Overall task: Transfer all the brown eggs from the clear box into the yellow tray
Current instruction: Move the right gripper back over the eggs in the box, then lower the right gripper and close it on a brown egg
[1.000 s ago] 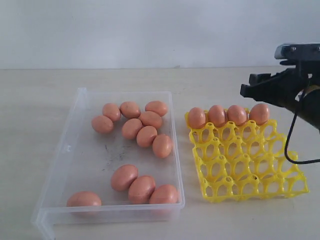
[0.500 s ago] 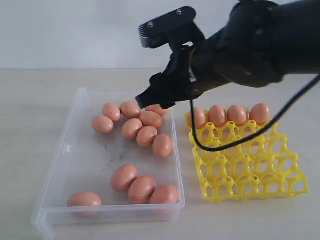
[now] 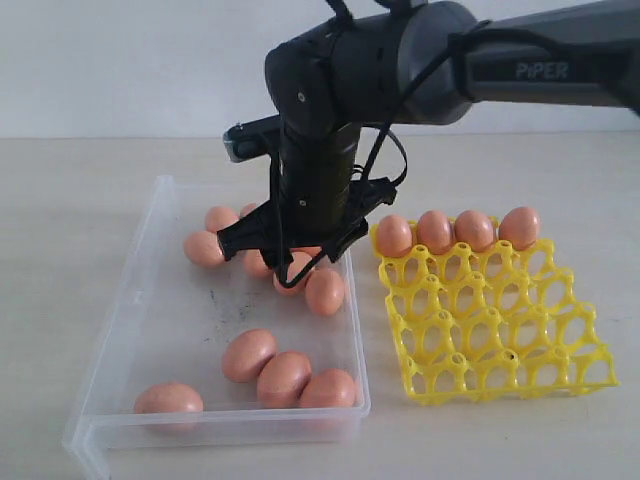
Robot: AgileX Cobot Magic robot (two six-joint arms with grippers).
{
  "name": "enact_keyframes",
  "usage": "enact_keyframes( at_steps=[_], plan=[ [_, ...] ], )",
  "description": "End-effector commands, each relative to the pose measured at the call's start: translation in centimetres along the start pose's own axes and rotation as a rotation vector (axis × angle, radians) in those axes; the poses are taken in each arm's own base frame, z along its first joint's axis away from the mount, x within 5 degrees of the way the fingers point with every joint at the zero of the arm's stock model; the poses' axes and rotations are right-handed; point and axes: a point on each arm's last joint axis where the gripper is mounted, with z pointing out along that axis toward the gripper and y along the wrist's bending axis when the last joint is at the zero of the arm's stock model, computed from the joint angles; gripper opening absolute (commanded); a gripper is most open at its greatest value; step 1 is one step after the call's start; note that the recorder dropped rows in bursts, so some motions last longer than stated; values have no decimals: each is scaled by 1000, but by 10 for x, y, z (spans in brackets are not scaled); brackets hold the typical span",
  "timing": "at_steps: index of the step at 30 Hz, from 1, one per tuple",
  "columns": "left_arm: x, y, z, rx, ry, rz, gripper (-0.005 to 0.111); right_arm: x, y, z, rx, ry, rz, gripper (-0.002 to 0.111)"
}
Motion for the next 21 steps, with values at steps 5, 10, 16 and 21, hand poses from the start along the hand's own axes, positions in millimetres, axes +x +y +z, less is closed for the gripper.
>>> enact_keyframes(
  at_steps=[5, 10, 16, 21],
  plan=[
    [1, 0, 0, 2, -2, -18, 4, 0, 1, 29, 26, 76, 96, 54],
    [1, 0, 0, 2, -2, -18, 4, 2, 0, 41, 47, 107, 121, 54],
    [1, 0, 0, 2, -2, -18, 4, -2, 4, 59, 23, 55, 116, 54],
    [1, 0, 0, 2, -2, -18, 4, -6, -2, 59, 81, 11, 42, 54]
  ],
)
